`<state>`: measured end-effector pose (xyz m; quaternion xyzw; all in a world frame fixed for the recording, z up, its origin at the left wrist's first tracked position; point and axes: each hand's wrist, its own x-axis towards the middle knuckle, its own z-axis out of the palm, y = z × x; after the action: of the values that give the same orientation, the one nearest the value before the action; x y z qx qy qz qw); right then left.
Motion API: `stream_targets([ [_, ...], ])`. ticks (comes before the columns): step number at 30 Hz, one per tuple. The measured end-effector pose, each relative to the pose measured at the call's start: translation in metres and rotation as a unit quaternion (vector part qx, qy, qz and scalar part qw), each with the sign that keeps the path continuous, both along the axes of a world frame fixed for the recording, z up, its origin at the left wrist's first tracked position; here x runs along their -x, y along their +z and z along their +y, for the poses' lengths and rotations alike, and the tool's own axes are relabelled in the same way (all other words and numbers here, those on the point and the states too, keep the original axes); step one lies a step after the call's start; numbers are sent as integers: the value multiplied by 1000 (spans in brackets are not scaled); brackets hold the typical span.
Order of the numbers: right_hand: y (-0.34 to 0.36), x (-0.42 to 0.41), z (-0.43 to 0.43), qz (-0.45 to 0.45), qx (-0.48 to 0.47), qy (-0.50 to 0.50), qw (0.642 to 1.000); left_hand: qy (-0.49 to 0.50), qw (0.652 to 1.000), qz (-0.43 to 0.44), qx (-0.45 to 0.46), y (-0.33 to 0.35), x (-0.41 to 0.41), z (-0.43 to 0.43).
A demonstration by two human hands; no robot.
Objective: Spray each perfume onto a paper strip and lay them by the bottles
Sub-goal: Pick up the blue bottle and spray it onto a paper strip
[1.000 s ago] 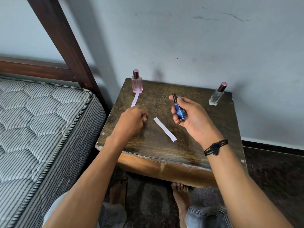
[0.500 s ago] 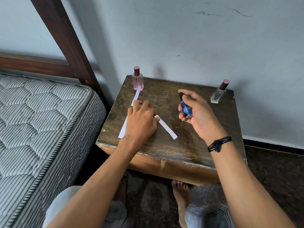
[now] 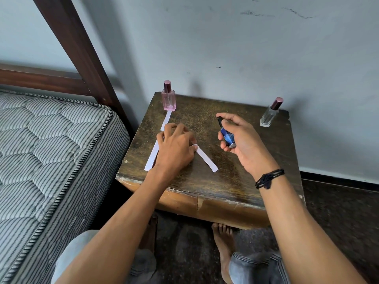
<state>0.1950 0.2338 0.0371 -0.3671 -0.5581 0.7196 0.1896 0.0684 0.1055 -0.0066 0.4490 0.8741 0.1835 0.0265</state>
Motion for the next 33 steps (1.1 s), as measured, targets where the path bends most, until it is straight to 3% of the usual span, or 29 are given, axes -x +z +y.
stream_targets([
  [33, -2, -1, 1, -15, -22, 14, 1000, -71, 996, 14, -53, -2, 3, 0],
])
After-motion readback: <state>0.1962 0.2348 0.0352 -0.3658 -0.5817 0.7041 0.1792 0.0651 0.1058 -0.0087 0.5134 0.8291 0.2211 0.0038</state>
